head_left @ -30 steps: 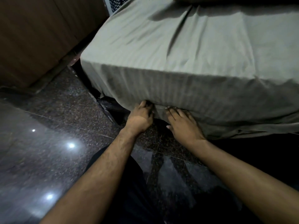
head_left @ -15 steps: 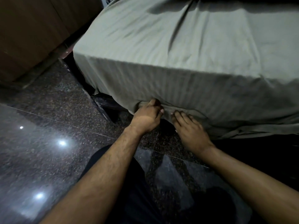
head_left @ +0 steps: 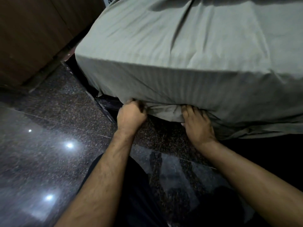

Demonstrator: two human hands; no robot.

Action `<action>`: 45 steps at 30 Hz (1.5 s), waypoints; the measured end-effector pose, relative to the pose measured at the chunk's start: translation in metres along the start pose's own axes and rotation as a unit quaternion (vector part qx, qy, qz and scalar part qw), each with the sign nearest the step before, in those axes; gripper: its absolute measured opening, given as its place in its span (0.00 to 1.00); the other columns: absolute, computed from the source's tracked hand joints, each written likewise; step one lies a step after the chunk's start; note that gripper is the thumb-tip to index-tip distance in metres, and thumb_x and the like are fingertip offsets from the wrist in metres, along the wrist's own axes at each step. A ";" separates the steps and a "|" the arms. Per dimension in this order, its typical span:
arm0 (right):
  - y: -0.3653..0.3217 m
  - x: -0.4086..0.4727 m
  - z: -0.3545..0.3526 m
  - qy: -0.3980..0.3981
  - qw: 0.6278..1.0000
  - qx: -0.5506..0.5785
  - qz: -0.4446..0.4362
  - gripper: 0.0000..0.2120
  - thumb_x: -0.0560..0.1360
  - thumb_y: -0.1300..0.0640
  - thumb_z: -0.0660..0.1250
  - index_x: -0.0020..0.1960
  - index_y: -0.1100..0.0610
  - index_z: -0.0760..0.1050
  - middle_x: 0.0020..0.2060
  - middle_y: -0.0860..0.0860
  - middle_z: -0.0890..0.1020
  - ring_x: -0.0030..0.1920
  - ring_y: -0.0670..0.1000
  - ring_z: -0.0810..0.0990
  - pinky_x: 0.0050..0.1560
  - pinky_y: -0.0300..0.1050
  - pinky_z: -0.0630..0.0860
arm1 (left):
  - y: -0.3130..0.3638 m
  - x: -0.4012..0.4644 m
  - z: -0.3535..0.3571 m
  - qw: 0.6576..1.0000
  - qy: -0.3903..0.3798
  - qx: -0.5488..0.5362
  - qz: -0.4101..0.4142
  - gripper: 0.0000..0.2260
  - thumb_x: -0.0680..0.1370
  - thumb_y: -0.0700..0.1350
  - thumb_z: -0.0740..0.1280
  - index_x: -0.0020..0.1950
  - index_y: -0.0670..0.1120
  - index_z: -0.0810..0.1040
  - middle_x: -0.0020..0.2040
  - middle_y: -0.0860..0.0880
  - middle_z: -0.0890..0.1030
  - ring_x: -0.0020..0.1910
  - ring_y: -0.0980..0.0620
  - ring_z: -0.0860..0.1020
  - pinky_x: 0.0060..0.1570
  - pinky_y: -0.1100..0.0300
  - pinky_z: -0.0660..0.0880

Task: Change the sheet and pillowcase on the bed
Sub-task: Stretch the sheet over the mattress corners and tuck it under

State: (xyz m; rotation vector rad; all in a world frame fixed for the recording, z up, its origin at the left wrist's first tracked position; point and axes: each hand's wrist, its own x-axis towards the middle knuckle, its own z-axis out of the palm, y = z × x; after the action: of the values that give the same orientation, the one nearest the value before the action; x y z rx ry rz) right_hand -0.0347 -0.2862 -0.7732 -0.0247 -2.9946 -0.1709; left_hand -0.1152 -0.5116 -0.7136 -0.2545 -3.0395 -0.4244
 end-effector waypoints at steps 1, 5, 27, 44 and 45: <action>0.002 0.005 0.001 0.008 1.000 0.027 0.004 0.27 0.75 0.53 0.68 0.71 0.60 0.67 0.62 0.56 0.75 0.60 0.58 0.76 0.60 0.55 0.73 | -0.008 0.001 -0.001 1.000 -0.005 -0.012 -0.013 0.19 0.75 0.57 0.61 0.54 0.46 0.83 0.54 0.40 0.81 0.52 0.37 0.81 0.50 0.46 0.79; 0.012 0.018 -0.001 -0.009 0.996 0.093 0.004 0.25 0.73 0.55 0.72 0.68 0.56 0.71 0.60 0.54 0.77 0.57 0.58 0.78 0.55 0.54 0.74 | -0.016 0.002 0.009 0.992 -0.077 -0.024 0.101 0.25 0.78 0.57 0.52 0.62 0.46 0.80 0.61 0.40 0.77 0.58 0.37 0.78 0.58 0.46 0.76; -0.073 0.026 -0.018 -0.012 0.994 0.079 -0.073 0.38 0.78 0.41 0.64 0.79 0.61 0.58 0.73 0.56 0.68 0.70 0.56 0.69 0.72 0.52 0.65 | -0.031 0.041 0.029 0.963 -0.100 0.087 0.233 0.27 0.82 0.53 0.46 0.69 0.42 0.75 0.66 0.40 0.78 0.66 0.41 0.76 0.67 0.50 0.68; -0.059 0.073 -0.023 -0.087 0.984 0.149 -0.053 0.33 0.76 0.46 0.70 0.76 0.54 0.62 0.70 0.54 0.73 0.69 0.58 0.73 0.65 0.52 0.72 | -0.022 0.055 0.019 0.987 -0.064 0.043 0.143 0.27 0.83 0.57 0.47 0.57 0.42 0.80 0.55 0.35 0.83 0.55 0.36 0.80 0.55 0.46 0.73; -0.055 0.064 -0.024 -0.085 0.984 0.138 -0.073 0.37 0.76 0.46 0.70 0.78 0.55 0.58 0.73 0.54 0.69 0.71 0.58 0.70 0.68 0.51 0.69 | -0.023 0.056 0.016 0.985 -0.075 0.052 0.146 0.27 0.84 0.58 0.47 0.58 0.42 0.80 0.57 0.35 0.82 0.57 0.36 0.80 0.57 0.47 0.73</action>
State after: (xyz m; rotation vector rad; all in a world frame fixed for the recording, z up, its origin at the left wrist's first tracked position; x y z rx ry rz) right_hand -0.0963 -0.3431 -0.7462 0.2206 -3.1598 0.2438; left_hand -0.1749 -0.5203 -0.7309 -0.7440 -3.0818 -0.2356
